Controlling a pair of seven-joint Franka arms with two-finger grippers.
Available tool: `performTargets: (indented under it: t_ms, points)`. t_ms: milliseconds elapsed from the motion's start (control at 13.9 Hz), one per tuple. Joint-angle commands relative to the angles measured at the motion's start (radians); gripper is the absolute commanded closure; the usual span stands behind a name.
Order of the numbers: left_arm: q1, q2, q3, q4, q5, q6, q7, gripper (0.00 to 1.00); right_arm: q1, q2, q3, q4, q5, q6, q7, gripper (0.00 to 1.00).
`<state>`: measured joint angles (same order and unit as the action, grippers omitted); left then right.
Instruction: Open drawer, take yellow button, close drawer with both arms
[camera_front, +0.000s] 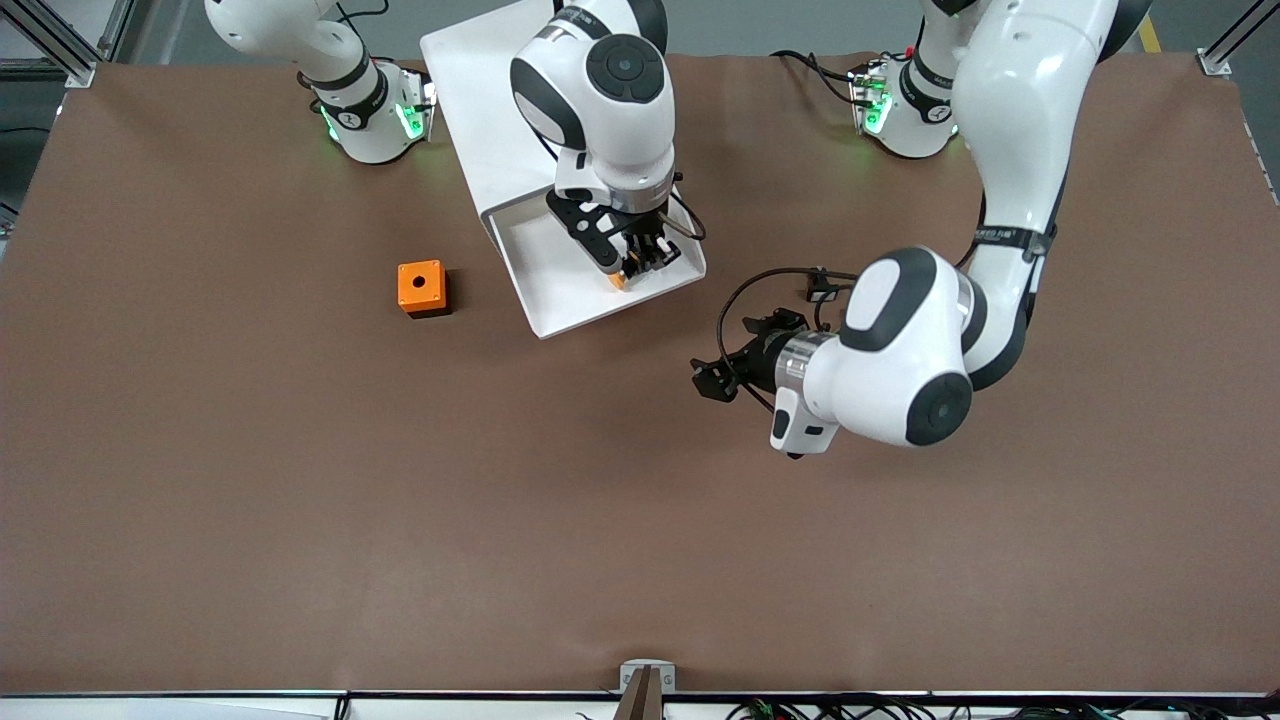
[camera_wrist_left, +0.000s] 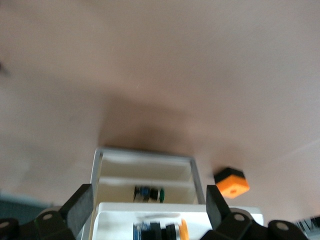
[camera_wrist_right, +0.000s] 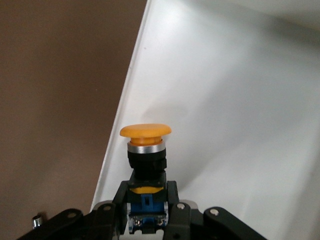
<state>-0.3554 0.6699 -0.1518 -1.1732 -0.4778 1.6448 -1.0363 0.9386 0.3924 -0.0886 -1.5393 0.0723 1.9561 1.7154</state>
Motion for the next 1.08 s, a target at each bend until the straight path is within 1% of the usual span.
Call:
performTargets:
  t_ms: [0,144,288,504,648,792,936,1008]
  points:
    - [-0.042,-0.042,0.008,-0.031,0.132,0.094,0.032,0.01,-0.087,-0.003,0.003,0.051,0.021,-0.070,-0.196,1.00]
    - [-0.076,-0.049,0.009,-0.032,0.230,0.131,0.030,0.01,-0.174,-0.041,-0.003,0.054,0.041,-0.143,-0.426,1.00]
    - [-0.111,-0.050,0.008,-0.042,0.319,0.170,0.009,0.00,-0.304,-0.069,-0.003,0.050,0.040,-0.218,-0.668,1.00]
    - [-0.142,-0.050,0.009,-0.055,0.361,0.174,0.005,0.00,-0.515,-0.078,-0.003,0.028,0.037,-0.269,-1.004,1.00]
    - [-0.175,-0.049,0.009,-0.069,0.398,0.185,0.004,0.00,-0.631,-0.070,-0.005,-0.010,0.026,-0.241,-1.181,1.00]
    - [-0.209,-0.046,0.009,-0.092,0.444,0.223,-0.020,0.01,-0.731,-0.067,-0.005,-0.071,0.024,-0.157,-1.349,1.00]
    - [-0.244,-0.039,0.009,-0.097,0.455,0.243,-0.025,0.01,-0.808,-0.053,-0.005,-0.113,0.024,-0.083,-1.482,1.00]
    - [-0.261,-0.036,0.011,-0.097,0.455,0.245,-0.027,0.01,-0.829,-0.035,-0.005,-0.122,0.020,-0.051,-1.520,1.00]
